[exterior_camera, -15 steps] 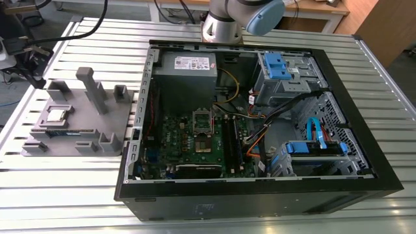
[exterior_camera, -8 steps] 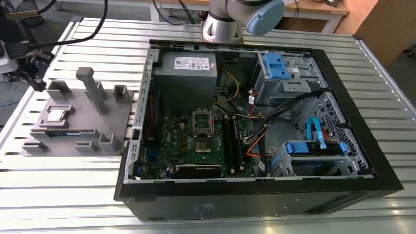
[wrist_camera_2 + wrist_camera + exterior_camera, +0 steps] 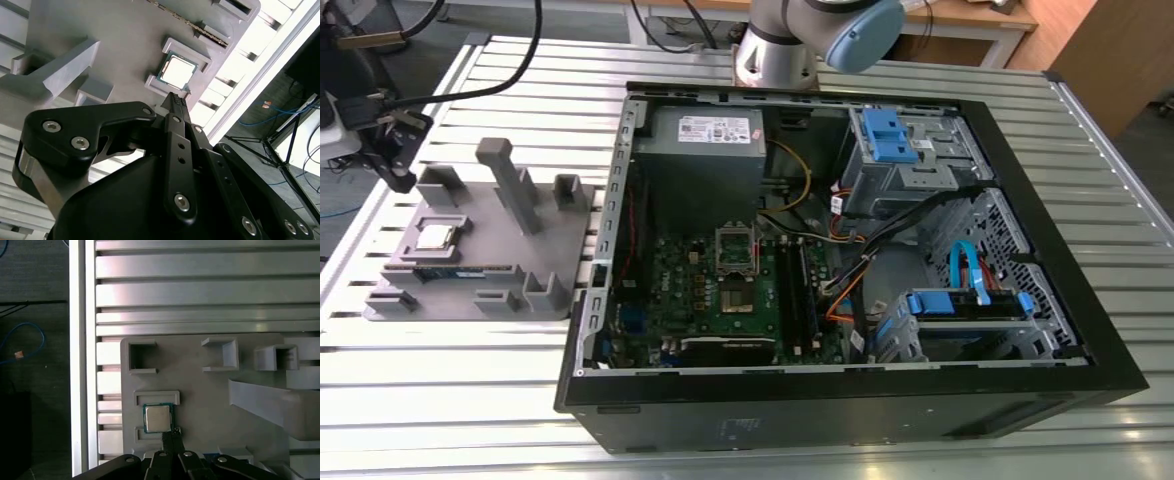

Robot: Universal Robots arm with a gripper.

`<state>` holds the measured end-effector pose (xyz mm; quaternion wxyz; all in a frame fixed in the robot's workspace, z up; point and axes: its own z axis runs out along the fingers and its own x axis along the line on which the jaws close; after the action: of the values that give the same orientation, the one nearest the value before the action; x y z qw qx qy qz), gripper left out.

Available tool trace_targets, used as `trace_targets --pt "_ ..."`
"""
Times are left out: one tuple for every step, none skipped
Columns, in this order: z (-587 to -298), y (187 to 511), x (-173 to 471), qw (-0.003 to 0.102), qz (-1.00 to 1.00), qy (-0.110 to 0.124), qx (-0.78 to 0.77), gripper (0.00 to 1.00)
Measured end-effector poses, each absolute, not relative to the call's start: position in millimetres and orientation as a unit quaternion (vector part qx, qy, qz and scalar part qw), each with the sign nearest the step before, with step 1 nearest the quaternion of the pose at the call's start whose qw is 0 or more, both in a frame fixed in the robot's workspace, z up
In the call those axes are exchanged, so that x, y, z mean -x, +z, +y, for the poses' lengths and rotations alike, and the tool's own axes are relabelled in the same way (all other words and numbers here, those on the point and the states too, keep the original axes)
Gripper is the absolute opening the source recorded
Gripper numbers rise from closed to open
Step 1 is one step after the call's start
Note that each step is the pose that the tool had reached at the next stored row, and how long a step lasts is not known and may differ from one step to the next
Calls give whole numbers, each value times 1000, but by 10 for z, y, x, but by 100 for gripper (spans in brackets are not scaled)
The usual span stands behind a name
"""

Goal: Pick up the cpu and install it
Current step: 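Reach for the cpu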

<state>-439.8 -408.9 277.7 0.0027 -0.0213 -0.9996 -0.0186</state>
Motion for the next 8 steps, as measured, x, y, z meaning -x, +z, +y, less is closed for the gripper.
trace_targets --pt "-4089 2777 4399 3 -1000 -19 21 11" --pt "-4089 2777 4398 3 -1000 -19 21 11" --pt "-4089 2776 4398 3 -1000 -19 21 11" --pt "-4089 2776 4398 3 -1000 -19 21 11" --pt "-4089 2776 4398 3 -1000 -19 21 11" --pt "-4089 2776 4398 3 -1000 -19 21 11" --pt "-4089 2775 4399 3 -1000 -19 21 11" --pt "-4090 2771 4400 2 -1000 -19 21 11"
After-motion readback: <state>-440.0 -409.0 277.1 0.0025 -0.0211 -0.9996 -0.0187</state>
